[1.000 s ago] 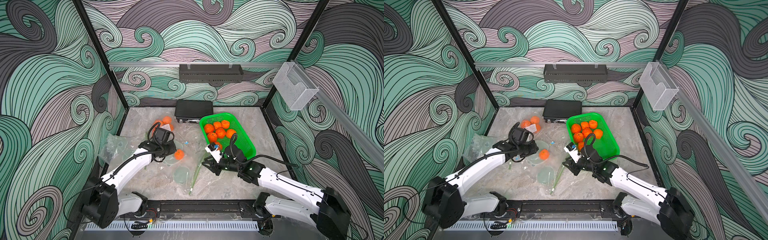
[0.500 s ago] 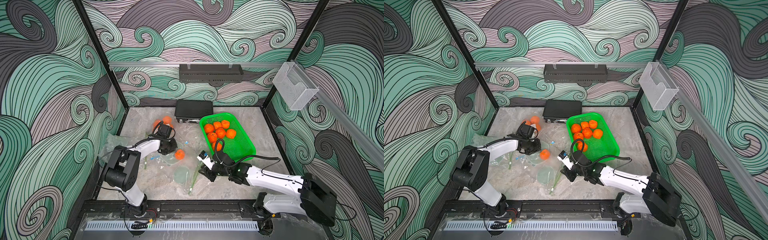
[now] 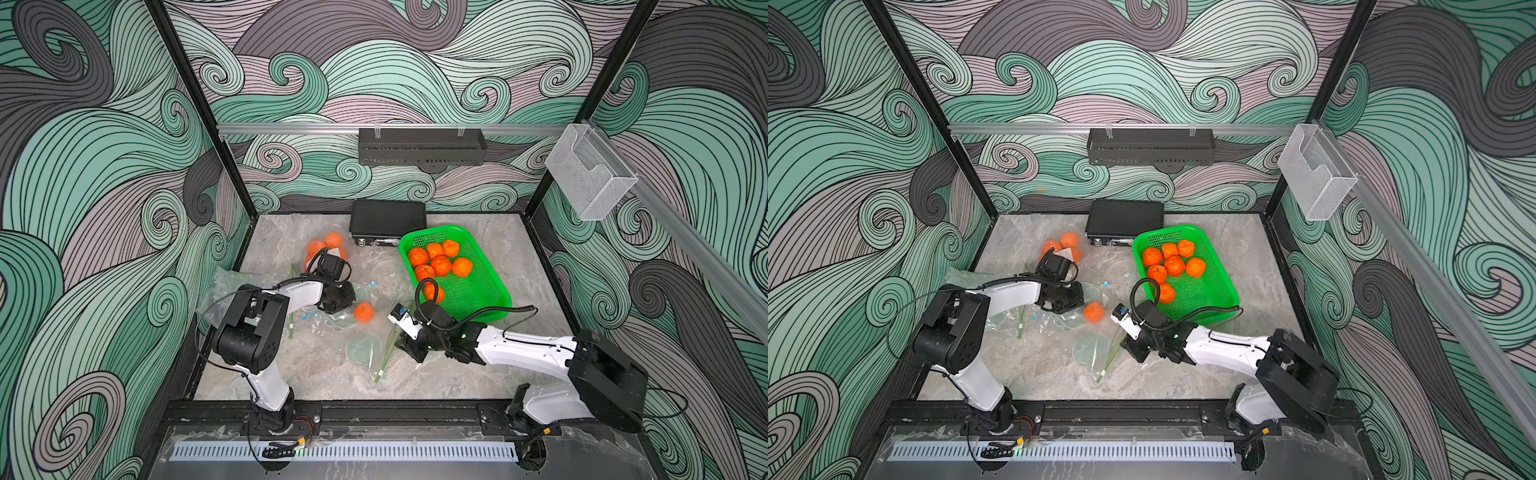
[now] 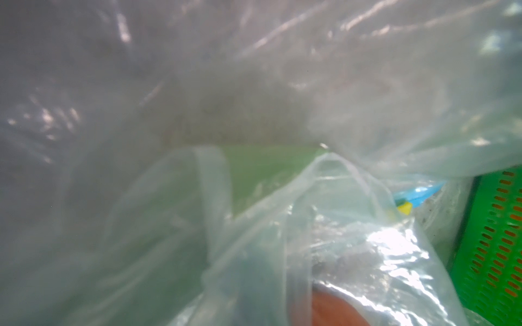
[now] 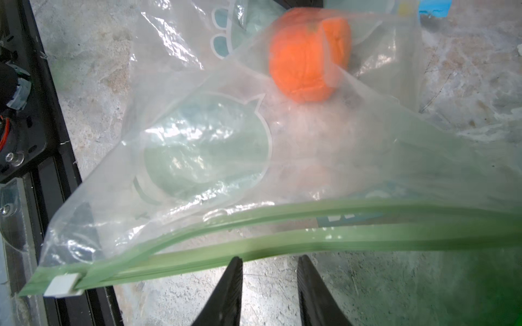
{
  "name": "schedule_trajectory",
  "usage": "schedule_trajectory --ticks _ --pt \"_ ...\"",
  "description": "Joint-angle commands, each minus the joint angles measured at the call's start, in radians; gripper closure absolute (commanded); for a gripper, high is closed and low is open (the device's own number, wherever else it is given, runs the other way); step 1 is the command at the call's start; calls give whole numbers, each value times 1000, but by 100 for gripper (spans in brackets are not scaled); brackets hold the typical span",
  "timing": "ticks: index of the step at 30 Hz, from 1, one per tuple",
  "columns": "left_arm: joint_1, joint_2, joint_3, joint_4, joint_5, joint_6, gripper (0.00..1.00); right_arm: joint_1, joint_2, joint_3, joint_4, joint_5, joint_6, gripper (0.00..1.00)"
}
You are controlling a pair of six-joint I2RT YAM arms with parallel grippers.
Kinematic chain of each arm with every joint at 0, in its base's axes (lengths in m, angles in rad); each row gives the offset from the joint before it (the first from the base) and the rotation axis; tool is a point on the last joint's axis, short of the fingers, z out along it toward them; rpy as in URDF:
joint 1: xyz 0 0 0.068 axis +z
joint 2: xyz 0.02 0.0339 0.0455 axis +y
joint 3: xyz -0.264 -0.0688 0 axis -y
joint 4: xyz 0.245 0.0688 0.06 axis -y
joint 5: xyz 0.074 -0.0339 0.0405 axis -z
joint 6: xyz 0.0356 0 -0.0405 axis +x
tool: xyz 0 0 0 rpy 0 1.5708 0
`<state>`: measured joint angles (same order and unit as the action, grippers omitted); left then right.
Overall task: Open the zip-top bag and take out the orange
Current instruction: Pick up the orange from the zipper food storage bag.
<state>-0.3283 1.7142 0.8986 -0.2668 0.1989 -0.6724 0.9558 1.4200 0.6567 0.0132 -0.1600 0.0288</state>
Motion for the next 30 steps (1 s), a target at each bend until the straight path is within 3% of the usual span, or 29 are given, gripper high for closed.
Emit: schedule_trajectory --ticks 1,7,14,24,30 --pt "2 5 -32 -27 -23 19 98 4 9 36 36 -14 -9 67" --pt "2 6 -71 25 5 31 98 4 76 73 41 -3 -2 67" --pt "2 15 -78 28 12 43 99 4 203 134 60 12 -12 56" --pt "2 17 -103 60 21 75 100 0 385 202 249 82 -49 35" --pt "2 2 -117 81 48 102 100 -14 467 273 313 65 -69 28"
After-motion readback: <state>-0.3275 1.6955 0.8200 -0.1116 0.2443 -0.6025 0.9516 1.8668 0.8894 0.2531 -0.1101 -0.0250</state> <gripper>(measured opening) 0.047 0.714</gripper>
